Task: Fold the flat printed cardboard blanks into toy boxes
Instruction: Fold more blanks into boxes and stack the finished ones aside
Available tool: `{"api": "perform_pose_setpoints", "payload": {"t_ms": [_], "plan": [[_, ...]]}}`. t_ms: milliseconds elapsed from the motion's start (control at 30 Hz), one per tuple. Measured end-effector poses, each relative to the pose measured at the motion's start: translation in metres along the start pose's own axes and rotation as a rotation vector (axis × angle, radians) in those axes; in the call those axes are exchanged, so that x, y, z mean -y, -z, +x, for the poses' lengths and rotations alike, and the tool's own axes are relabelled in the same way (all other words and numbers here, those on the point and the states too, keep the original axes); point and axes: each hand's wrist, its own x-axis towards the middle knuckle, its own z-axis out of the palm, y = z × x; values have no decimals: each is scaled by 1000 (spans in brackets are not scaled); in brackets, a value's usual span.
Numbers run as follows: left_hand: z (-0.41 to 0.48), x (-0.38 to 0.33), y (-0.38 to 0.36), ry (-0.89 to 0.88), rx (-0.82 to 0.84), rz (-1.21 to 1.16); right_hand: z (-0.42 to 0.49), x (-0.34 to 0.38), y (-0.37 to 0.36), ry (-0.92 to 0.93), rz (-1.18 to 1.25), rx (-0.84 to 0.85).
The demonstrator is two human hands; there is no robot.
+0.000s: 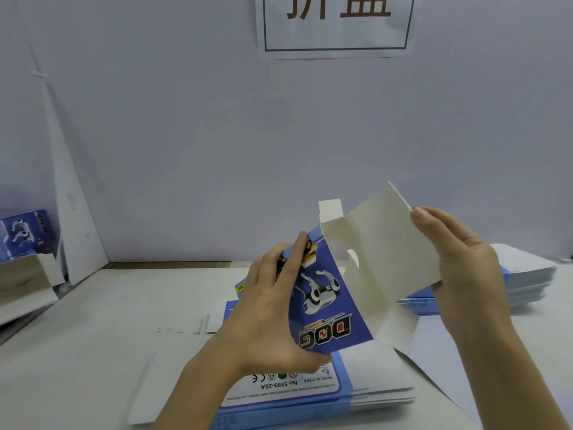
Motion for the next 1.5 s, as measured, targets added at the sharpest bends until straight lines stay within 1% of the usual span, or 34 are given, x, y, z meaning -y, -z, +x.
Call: {"api": "perform_pose_setpoints", "payload": {"t_ms": [167, 267, 367, 400, 433, 467, 500, 533, 600, 633, 667, 700, 733, 800, 833, 900, 967, 1033, 1100, 1200, 1333, 1400, 1467, 1500], "plan": [[1, -1, 0, 16, -1, -15, -1, -4, -3, 68, -6, -71], [1, 1, -1, 36, -19, -19, -1, -4, -5, 71, -19, -60], [2, 9, -1, 160, -123, -109, 3, -3, -6, -1, 139, -49], [3, 11, 0, 225, -178, -154, 4, -2, -6, -16, 154, -40], [4, 13, 0, 290, -232, -206, 4, -1, -5, -14, 98, -16], [6, 15, -1, 349, -283, -263, 5, -1, -5, -7, -15, 39], [7, 17, -1, 399, -331, -324, 5, -3, -4, -2, -148, 134], [9, 17, -2, 440, -379, -393, 3, -5, -4, -7, -278, 274], [13, 13, -3, 500, -444, -536, -3, -12, -6, -103, -506, 621], [15, 10, -5, 519, -462, -594, -6, -17, -10, -156, -592, 769], [16, 7, -6, 535, -475, -637, -10, -25, -15, -173, -638, 875], [17, 5, -7, 553, -484, -668, -14, -32, -22, -147, -668, 926], [17, 3, -7, 564, -499, -692, -17, -40, -28, -83, -684, 927], [17, 2, -5, 550, -538, -738, -18, -49, -35, 73, -680, 787], [16, 3, -3, 532, -548, -738, -16, -49, -36, 96, -639, 710], [14, 6, 4, 470, -537, -728, -10, -48, -33, 21, -471, 646], [14, 9, 10, 424, -471, -756, -6, -46, -28, -72, -316, 649], [13, 11, 13, 441, -371, -802, -4, -43, -25, -113, -229, 646], [13, 11, 12, 424, -309, -811, -3, -41, -24, -116, -206, 644], [15, 5, 9, 397, -332, -768, -3, -40, -24, -126, -210, 630], [15, 7, 2, 414, -451, -695, -2, -42, -23, -106, -301, 565], [14, 6, -1, 406, -497, -637, -2, -44, -24, -125, -301, 552], [14, 6, -3, 408, -496, -600, -1, -45, -25, -142, -262, 549], [14, 7, -3, 420, -466, -597, -1, -44, -25, -145, -243, 550]]}}
